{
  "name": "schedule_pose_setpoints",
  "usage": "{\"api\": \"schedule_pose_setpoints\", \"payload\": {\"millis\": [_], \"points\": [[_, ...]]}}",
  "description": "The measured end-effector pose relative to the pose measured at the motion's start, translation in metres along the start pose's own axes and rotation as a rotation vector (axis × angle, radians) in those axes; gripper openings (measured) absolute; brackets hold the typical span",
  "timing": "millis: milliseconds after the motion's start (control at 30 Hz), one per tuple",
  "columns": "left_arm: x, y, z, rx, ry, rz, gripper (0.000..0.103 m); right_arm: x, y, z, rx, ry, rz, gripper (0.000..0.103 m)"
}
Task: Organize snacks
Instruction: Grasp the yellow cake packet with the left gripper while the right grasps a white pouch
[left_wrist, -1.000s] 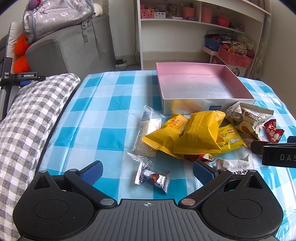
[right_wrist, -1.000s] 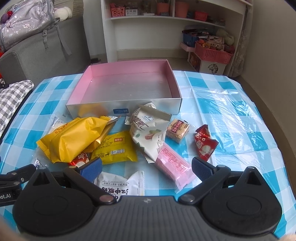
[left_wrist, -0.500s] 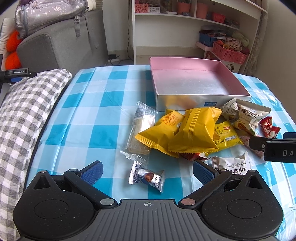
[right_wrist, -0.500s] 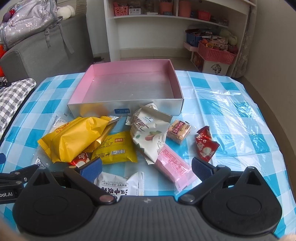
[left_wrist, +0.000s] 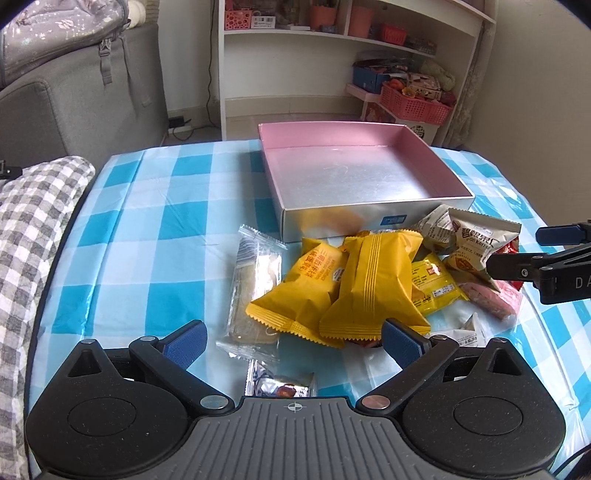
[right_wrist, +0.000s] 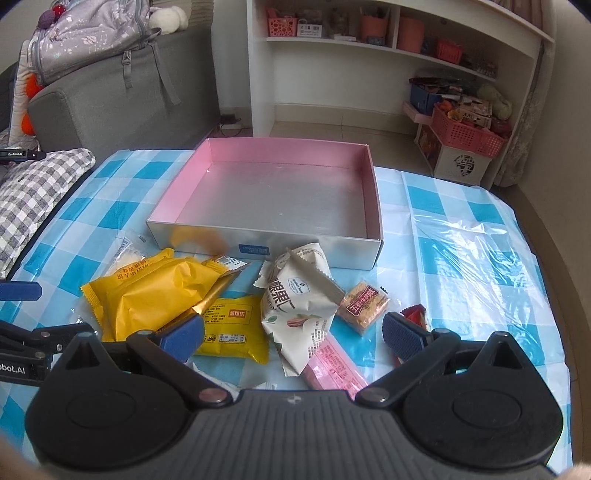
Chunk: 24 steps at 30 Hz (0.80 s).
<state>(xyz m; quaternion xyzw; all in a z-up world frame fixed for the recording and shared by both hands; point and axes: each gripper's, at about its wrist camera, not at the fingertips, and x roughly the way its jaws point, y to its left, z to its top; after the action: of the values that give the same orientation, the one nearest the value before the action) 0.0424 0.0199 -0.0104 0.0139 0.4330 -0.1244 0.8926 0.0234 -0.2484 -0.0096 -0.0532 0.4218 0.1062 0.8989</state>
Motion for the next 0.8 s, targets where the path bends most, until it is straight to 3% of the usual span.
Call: {"api": "schedule_pose_setpoints", "payload": {"millis": [133,300,600,800], "points": [[-0.001,-0.004,0.012,0.028,-0.016,-0.097,0.099,0.009,-0.012,0.007,0.011,0.037,0.06,0.1],[0.009,-0.013,0.025,0.045,-0.007,-0.163,0.089,0.023,-0.024,0.014,0.045,0.057,0.072,0.094],[0.04,-0.027,0.036,0.028,0.046,-0.186,0.058,0.047,-0.037,0.013,0.24,0.158,0.14,0.077],[0.054,-0.035,0.037,0.03,0.075,-0.181,0.051,0.056,-0.039,0.01,0.288,0.181,0.152,0.065]]}}
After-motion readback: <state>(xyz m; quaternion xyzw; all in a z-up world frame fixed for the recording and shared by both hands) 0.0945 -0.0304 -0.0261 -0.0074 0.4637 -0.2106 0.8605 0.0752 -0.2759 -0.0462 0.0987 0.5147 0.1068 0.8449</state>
